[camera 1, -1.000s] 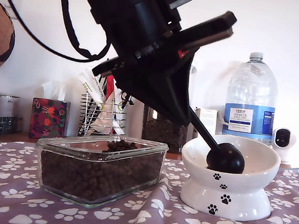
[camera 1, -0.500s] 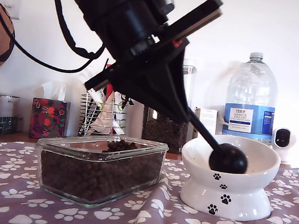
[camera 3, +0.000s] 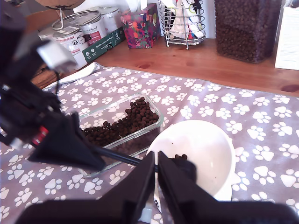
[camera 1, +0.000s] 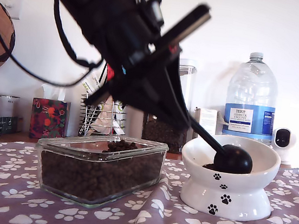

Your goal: Measure one spoon of cat food and pour it into the food bowl

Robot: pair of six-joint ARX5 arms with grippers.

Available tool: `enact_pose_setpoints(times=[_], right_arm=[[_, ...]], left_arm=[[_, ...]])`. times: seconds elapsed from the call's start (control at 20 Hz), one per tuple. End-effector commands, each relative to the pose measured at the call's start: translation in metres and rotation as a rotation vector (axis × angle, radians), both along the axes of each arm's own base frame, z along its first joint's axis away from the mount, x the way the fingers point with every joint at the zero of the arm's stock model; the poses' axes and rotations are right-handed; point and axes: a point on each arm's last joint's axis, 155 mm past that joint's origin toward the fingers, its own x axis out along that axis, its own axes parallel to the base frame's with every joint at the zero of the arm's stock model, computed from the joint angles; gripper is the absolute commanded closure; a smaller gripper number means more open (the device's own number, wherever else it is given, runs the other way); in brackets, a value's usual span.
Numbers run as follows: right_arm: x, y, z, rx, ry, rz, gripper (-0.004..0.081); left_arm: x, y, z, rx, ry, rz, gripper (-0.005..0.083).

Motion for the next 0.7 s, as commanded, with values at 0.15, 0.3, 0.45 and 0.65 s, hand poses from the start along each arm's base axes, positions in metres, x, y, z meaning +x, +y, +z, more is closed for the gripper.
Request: enact_pose_setpoints(times=[0.15, 0.3, 0.45, 0.65], right_arm=[[0.000, 0.002, 0.005, 0.003, -0.012, 0.009, 0.0780], [0.000, 0.002, 0.005, 0.003, -0.014, 0.010, 0.0780], [0.000, 0.002, 0.006, 0.003, -0.015, 0.009, 0.0780], [0.001, 0.002, 0.005, 0.002, -0.014, 0.009, 0.0780]], left_arm=[[0.013, 0.004, -0.002, -0.074, 0.083, 0.024, 0.0795], [0.018, 0.011, 0.003, -0.115, 0.133, 0.022, 0.0795], [0.015, 0.012, 0.010, -0.168, 0.193, 0.008, 0.0795], [0.003, 0.006, 0.021, -0.230, 0.258, -0.039, 0.0795]])
